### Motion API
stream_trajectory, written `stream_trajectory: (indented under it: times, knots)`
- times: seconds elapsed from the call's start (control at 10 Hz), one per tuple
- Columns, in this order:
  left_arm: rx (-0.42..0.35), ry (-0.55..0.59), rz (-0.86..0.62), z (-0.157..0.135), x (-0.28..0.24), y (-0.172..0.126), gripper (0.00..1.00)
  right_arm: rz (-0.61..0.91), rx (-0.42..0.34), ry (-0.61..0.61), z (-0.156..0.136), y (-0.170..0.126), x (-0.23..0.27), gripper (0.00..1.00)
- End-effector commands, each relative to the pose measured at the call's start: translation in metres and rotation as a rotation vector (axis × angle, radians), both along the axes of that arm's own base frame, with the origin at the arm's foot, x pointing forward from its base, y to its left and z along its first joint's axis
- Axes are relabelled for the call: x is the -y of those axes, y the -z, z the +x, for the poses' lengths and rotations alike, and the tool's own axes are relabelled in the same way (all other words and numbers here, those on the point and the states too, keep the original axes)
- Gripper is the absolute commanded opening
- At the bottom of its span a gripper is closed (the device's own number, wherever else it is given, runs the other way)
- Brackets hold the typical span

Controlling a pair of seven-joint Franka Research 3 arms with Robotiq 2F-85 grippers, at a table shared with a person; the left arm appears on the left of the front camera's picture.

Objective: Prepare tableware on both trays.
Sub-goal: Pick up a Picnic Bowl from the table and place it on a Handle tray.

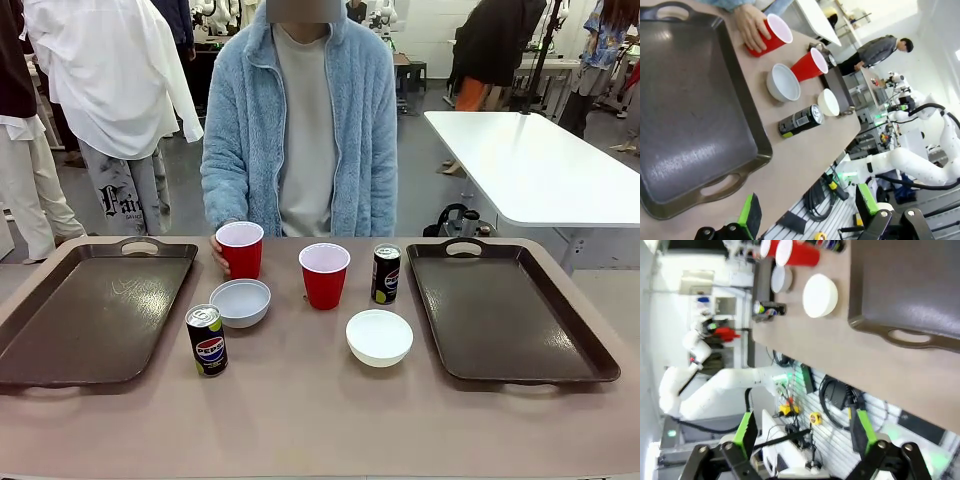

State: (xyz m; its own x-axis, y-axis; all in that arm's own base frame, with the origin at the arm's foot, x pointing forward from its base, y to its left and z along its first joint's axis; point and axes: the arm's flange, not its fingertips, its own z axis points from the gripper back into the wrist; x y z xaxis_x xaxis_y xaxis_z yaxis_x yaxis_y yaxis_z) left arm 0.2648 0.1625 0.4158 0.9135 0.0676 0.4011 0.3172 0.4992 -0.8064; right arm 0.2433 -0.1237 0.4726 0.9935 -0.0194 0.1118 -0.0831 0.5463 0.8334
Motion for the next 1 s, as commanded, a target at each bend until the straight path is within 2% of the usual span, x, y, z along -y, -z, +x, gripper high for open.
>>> stream_trajectory:
  times: [0.0,0.2,0.4,0.6,0.9]
  knots:
    - [0.006,-0.001,-0.018,0.000,0.000,0.000,1.00,-0.070,-0.103,-0.069,0.026,-0.063,-0.018,1.00]
    - [0.006,-0.001,-0.018,0.000,0.000,0.000,1.00,-0.282,-0.179,-0.124,0.039,-0.103,-0.062,1.00]
    - [0.006,-0.001,-0.018,0.000,0.000,0.000,1.00,-0.517,-0.192,-0.080,0.063,-0.108,-0.124,1.00]
    - [0.006,-0.001,-0.018,0.000,0.000,0.000,1.00,-0.652,-0.137,-0.030,0.085,-0.088,-0.188,1.00]
    - [0.006,-0.001,-0.018,0.000,0.000,0.000,1.00,-0.771,-0.012,-0.042,0.087,-0.020,-0.257,1.00]
